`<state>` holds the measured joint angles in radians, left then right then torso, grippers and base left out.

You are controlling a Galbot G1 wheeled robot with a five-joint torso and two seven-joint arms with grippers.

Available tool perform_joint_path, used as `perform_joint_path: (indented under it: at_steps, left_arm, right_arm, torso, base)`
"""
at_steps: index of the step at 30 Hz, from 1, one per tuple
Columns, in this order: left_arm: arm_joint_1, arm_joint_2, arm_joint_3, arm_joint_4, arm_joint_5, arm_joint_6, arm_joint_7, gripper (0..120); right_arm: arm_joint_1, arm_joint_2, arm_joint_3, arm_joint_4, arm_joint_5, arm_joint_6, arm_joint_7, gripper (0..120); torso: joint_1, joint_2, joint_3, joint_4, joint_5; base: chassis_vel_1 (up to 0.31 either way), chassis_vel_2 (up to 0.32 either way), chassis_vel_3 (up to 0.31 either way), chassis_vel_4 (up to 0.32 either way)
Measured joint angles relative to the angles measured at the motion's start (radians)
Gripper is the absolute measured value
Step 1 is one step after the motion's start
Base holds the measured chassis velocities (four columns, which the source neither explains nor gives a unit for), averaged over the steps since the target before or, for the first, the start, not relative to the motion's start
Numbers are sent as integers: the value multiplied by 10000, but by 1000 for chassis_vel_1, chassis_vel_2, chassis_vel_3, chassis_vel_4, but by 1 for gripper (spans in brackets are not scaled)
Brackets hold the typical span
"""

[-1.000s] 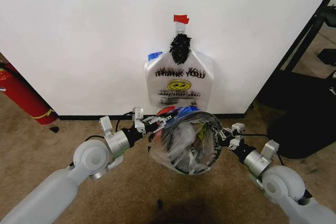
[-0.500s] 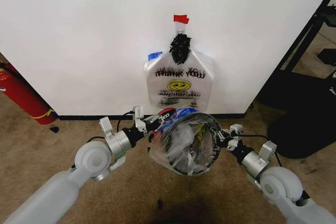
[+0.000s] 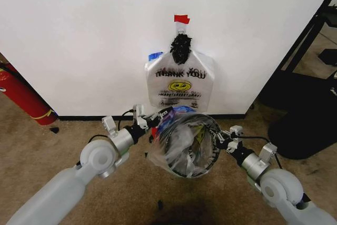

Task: Pick up the garbage bag from the wall and place it over the trash bin.

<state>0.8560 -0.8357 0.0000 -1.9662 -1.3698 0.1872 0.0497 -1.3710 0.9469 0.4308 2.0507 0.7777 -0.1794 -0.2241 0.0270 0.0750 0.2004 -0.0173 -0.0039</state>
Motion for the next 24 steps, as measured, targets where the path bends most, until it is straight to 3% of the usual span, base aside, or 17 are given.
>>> perform_joint_path:
  at_steps: [13, 22, 24]
  left_arm:
    - [-472, -108, 204, 1229, 725, -100, 58, 0]
    - [-364, -25, 147, 1053, 1042, 145, 73, 0]
    - [-304, 46, 81, 924, 1124, 241, 24, 10]
  right_arm:
    - [-26, -155, -123, 225, -32, 31, -238, 0]
    - [29, -7, -259, 194, -148, 58, -236, 0]
    - [46, 78, -291, 167, -152, 59, -172, 0]
  torso:
    - [0, 0, 0, 1, 0]
    - [0, 0, 0, 1, 1]
    - [0, 0, 0, 1, 0]
  base:
    - [0, 0, 0, 0]
    - [0, 0, 0, 0]
    - [0, 0, 0, 0]
